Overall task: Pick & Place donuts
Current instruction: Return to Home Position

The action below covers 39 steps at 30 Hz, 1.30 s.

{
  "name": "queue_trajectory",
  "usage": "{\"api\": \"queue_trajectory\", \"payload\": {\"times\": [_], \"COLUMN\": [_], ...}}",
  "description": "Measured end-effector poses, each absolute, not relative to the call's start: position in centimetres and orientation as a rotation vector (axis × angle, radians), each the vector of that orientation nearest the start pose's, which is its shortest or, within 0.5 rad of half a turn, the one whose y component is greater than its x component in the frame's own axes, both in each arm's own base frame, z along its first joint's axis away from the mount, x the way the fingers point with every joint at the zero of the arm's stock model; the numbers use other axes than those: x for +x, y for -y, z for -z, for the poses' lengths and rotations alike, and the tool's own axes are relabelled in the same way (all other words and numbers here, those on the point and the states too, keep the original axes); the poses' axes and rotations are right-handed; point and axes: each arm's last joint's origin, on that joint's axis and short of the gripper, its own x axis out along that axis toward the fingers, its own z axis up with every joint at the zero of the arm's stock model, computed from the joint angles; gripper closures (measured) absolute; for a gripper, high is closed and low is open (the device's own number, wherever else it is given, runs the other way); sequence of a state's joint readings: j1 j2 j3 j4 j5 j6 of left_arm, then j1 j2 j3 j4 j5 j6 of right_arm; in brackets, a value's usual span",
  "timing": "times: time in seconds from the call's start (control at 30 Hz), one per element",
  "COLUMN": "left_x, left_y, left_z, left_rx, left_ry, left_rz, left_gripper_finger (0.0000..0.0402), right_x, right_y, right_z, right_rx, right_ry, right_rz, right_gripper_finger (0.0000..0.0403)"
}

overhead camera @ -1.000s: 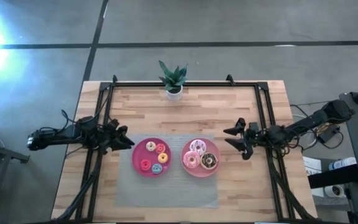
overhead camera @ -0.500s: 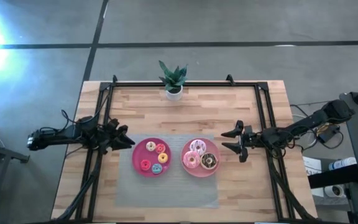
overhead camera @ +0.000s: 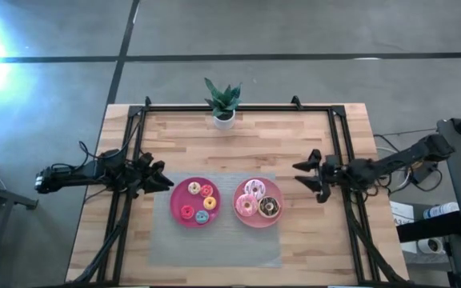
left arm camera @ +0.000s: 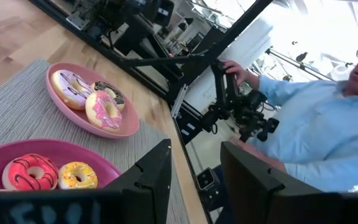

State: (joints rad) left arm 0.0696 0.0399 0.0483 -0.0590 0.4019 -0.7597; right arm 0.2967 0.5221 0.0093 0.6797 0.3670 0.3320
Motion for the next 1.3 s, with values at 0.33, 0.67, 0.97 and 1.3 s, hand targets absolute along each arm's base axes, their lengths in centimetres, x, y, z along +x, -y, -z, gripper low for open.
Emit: {"api": "queue_trajectory", "payload": {"times": [0.33, 0.67, 0.97, 1.3], "left_x": [9.6, 9.6, 9.6, 9.6], "left_y": [0.5, 0.5, 0.5, 0.5], "left_z": [-17.1, -17.1, -17.1, -17.1], "left_rx": [-0.764, -0.764, -0.764, -0.764], "left_ry": [-0.173, -0.174, -0.174, -0.174], "left_rz": [0.297, 0.297, 0.297, 0.297], "left_gripper_finger": [0.0289, 0.0289, 0.0289, 0.0289], "right_x": [10.4, 9.6, 9.6, 10.0], "right_y": [-2.4, -1.9, -1.0, -1.0], "right_z": [-20.2, -18.8, -17.9, -17.4], "right_rx": [0.073, 0.057, 0.037, -0.002], "right_ry": [0.351, 0.208, 0.132, 0.078], "right_rz": [-0.178, -0.394, -0.207, -0.206], "right_gripper_finger": [0.0183, 0.0183, 0.0183, 0.0183]}}
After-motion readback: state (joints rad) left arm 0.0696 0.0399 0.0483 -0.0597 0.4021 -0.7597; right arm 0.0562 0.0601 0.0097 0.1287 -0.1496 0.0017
